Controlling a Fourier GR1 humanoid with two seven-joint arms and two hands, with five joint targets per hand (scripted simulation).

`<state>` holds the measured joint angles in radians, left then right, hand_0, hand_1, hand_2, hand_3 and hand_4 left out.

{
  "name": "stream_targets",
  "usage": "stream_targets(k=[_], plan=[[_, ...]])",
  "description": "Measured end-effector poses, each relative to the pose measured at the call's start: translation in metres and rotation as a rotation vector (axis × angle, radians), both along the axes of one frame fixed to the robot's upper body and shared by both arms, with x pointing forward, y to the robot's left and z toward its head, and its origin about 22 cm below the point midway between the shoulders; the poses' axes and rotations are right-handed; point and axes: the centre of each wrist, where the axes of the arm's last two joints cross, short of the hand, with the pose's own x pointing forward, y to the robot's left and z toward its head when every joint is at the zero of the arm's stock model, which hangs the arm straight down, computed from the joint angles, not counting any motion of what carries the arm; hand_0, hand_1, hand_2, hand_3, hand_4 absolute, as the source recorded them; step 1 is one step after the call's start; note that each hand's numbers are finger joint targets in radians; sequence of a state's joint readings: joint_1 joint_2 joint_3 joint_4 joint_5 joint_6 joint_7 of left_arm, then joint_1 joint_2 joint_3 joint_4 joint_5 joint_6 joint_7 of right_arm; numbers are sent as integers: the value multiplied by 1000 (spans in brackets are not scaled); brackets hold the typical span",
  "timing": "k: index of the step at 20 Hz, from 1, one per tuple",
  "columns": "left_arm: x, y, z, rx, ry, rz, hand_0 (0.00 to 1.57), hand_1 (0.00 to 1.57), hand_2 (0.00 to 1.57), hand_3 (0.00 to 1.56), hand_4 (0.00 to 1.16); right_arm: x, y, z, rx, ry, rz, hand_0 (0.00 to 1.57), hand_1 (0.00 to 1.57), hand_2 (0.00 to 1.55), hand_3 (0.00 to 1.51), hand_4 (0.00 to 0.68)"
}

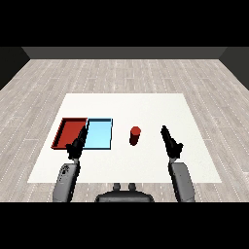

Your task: Pick the red can and put it in the red box

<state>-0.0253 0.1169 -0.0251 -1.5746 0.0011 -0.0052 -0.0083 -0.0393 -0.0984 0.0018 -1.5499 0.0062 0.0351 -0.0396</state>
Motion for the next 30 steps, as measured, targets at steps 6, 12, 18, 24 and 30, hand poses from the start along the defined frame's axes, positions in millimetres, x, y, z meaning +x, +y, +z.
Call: stream_targets(k=[6, 12, 18, 24, 30], plan=[[-2, 0, -1, -15, 0, 10, 0, 0, 0, 0, 0, -6, -32, 2, 15, 10, -39, 0, 0, 0, 0, 0], [-1, -5, 14, -111, -330, -9, 0, 0, 0, 0, 0, -10, -47, 13, 94, -221, 14, 0, 0, 0, 0, 0], [-4, -4, -1, -136, -422, -19, 0, 0, 0, 0, 0, -10, -52, 6, 113, -281, 43, 0, 0, 0, 0, 0], [-9, 3, -3, -149, -439, -17, 0, 0, 0, 0, 0, -11, -55, -3, 122, -298, 48, 0, 0, 0, 0, 0], [-3, 5, 0, -167, -449, -20, 0, 0, 0, 0, 0, -3, -56, -4, 140, -272, 52, 0, 0, 0, 0, 0]])
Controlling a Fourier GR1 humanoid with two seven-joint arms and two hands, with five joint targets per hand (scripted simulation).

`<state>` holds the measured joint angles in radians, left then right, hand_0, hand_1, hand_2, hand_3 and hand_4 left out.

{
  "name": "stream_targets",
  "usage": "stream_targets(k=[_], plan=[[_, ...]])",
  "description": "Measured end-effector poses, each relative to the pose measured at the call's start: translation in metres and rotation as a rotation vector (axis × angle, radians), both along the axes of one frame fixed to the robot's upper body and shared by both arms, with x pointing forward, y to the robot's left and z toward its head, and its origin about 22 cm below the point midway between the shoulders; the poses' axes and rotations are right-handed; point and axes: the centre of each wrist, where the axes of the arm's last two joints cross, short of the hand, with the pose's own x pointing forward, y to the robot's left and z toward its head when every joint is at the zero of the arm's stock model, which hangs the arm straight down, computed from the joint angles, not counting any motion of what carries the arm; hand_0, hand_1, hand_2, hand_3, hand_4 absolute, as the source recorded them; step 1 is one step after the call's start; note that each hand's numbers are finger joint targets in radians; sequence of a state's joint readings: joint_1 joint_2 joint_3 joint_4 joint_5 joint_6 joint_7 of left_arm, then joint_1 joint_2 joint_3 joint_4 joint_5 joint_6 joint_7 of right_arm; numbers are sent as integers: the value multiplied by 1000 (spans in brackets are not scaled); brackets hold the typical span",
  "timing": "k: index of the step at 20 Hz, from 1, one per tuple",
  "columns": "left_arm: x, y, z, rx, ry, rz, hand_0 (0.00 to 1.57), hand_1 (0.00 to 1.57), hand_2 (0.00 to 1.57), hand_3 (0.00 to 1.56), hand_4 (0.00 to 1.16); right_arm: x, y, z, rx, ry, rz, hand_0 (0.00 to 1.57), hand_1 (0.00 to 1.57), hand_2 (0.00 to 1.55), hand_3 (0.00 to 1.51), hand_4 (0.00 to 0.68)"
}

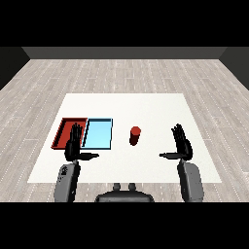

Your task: Pick the red can and put it in the red box

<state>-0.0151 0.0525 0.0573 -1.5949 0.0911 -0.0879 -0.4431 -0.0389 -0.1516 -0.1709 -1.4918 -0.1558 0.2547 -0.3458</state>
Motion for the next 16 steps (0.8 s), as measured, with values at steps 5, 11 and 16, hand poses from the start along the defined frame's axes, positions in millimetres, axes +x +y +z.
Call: stream_targets(k=[5, 11, 16], plan=[[-6, 3, -5, -9, -4, 2, 0, 0, 0, 0, 0, 15, 11, 0, -7, 17, 9, 0, 0, 0, 0, 0], [-4, 6, -6, -16, -9, 3, 0, 0, 0, 0, 0, 30, 26, 3, 2, 39, 16, 0, 0, 0, 0, 0], [-3, 3, -4, -24, -14, 5, 0, 0, 0, 0, 0, 39, 42, -4, 32, 74, 39, 0, 0, 0, 0, 0]])
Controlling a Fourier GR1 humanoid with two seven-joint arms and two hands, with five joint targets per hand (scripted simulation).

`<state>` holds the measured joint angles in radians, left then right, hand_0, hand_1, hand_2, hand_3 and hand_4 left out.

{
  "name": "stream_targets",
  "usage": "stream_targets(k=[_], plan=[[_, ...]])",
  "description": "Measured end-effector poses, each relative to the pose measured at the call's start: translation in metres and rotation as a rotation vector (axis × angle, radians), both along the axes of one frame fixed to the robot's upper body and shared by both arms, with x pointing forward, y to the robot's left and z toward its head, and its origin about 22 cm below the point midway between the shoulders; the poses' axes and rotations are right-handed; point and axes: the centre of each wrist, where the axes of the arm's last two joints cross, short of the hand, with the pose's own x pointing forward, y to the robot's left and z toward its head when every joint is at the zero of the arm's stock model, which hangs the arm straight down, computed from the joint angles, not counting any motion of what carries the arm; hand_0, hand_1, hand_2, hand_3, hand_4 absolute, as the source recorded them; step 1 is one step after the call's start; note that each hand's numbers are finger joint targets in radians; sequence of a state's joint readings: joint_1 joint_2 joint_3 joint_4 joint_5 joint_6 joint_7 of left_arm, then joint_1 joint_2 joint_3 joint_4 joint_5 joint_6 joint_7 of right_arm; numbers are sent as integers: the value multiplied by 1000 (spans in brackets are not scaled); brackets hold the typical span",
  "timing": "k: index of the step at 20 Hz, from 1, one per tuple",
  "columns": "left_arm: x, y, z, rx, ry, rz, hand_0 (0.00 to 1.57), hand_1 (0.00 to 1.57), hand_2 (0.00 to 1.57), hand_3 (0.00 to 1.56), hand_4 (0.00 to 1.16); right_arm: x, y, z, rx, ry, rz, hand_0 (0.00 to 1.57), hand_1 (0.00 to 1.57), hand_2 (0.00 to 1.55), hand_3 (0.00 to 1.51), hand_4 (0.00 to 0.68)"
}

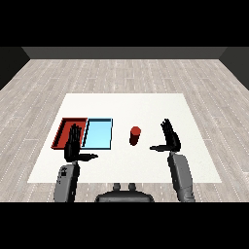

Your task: Pick the red can and put it in the red box

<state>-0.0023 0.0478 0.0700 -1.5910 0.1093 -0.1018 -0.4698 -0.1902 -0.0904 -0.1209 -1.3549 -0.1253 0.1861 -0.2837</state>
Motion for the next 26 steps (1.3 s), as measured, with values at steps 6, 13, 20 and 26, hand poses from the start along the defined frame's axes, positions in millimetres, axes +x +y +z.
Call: stream_targets(k=[6, 13, 20, 26], plan=[[-3, 3, 9, 4, 5, 10, 0, 0, 0, 0, 0, 10, 21, -13, 63, 39, 21, 0, 0, 0, 0, 0], [2, -2, 8, -1, 4, 19, 0, 0, 0, 0, 0, 14, 40, -37, 111, 75, 32, 0, 0, 0, 0, 0], [-1, -4, 7, 1, -1, 15, 0, 0, 0, 0, 0, 18, 62, -45, 142, 101, 47, 0, 0, 0, 0, 0], [1, -4, 7, -10, -1, 7, 0, 0, 0, 0, 0, 21, 75, -53, 173, 119, 52, 0, 0, 0, 0, 0]])
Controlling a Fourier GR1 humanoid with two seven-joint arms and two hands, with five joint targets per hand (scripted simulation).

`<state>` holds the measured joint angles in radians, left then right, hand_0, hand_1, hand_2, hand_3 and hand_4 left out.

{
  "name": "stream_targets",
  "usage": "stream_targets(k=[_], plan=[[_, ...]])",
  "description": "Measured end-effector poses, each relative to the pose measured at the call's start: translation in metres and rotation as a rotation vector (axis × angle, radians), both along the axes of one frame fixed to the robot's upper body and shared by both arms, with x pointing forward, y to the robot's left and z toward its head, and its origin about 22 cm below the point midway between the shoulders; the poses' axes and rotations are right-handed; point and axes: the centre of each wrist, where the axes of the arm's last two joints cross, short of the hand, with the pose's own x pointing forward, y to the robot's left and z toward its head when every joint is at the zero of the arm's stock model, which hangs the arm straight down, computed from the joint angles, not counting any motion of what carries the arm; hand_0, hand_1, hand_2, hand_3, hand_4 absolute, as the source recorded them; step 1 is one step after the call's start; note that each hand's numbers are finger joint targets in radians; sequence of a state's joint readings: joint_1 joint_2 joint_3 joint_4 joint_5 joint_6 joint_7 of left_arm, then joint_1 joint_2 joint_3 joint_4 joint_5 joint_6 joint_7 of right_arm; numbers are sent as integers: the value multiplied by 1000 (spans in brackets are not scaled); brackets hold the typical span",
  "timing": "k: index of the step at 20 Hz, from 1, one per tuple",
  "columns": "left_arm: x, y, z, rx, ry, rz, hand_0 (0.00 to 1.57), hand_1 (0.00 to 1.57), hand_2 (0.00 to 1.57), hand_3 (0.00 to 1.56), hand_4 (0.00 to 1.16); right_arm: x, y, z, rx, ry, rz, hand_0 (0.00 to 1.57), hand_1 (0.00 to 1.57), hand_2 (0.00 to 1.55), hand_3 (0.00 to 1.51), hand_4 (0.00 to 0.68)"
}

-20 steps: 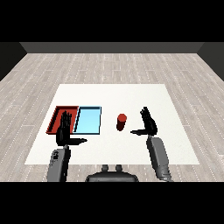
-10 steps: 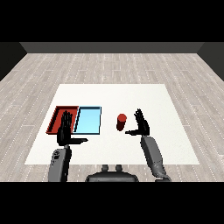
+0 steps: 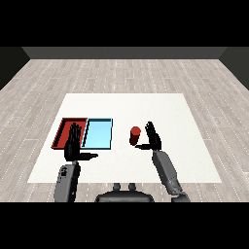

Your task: Pick the red can and put it in the red box

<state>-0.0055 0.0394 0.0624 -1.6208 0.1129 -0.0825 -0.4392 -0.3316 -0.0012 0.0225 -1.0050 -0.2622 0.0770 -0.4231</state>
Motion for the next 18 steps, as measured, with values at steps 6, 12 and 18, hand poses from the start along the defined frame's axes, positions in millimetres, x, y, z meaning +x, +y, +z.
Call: stream_targets(k=[6, 12, 18], plan=[[-5, 5, 1, -1, 1, 0, 0, 0, 0, 0, 0, 6, 15, 5, 24, 9, 19, 0, 0, 0, 0, 0], [2, 3, -2, -14, -6, -16, 0, 0, 0, 0, 0, 14, 28, -1, 21, 30, 31, 0, 0, 0, 0, 0], [-2, 7, -10, -10, -12, -18, 0, 0, 0, 0, 0, 23, 31, -7, 24, 54, 18, 0, 0, 0, 0, 0]])
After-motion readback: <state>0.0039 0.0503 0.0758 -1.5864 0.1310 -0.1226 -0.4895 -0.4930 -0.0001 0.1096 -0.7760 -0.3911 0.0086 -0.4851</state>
